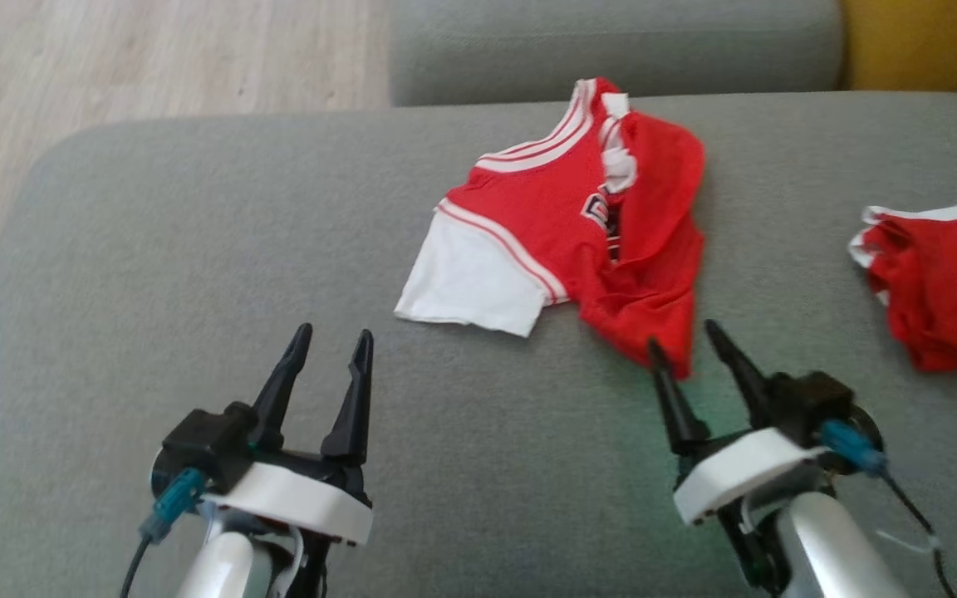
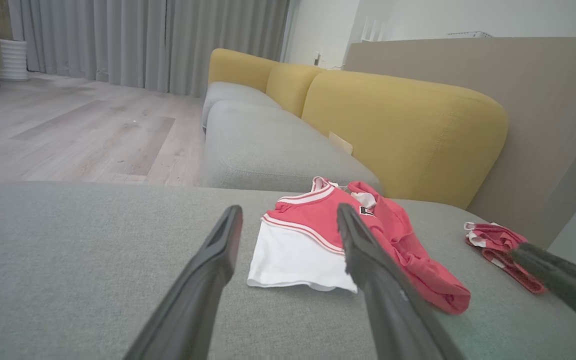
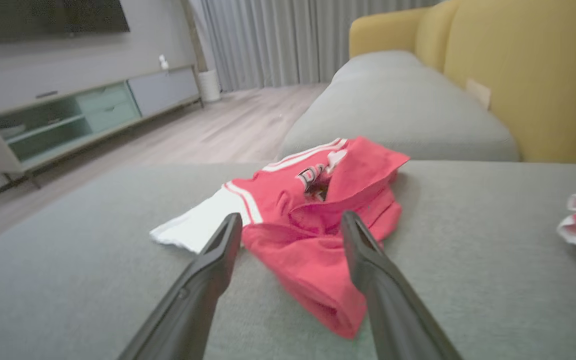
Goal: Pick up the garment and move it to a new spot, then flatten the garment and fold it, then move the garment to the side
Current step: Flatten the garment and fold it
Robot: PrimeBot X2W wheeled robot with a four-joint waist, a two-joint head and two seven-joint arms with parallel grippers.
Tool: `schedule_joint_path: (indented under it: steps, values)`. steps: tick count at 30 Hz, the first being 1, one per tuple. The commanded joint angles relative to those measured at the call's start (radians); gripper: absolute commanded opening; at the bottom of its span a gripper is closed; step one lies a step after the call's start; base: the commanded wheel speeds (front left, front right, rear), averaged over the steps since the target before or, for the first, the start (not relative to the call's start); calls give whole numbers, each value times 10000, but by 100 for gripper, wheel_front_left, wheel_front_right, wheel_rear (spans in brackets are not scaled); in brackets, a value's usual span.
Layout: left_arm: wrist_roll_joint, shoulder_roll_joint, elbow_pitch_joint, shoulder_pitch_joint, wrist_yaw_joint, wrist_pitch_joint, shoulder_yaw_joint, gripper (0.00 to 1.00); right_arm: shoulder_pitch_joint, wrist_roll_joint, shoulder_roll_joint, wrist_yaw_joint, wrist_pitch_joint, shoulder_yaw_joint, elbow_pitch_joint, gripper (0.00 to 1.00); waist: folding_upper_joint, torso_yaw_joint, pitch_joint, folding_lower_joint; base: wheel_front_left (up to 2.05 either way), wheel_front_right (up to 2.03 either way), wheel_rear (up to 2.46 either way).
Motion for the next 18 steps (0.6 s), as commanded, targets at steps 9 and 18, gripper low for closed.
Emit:
schedule_joint_path:
  steps: [9, 18]
  values:
    - [-149, 22, -228, -864, -1, -59, 21, 100, -1627, -1023, 35, -9, 492, 504, 1273, 100, -1, 1165, 719, 0, 0, 0, 0]
    - [-168, 22, -150, -886, 25, -59, 58, 100, -2287, -1325, 35, -9, 341, -228, 2650, 34, -1, 1455, 823, 0, 0, 0, 0]
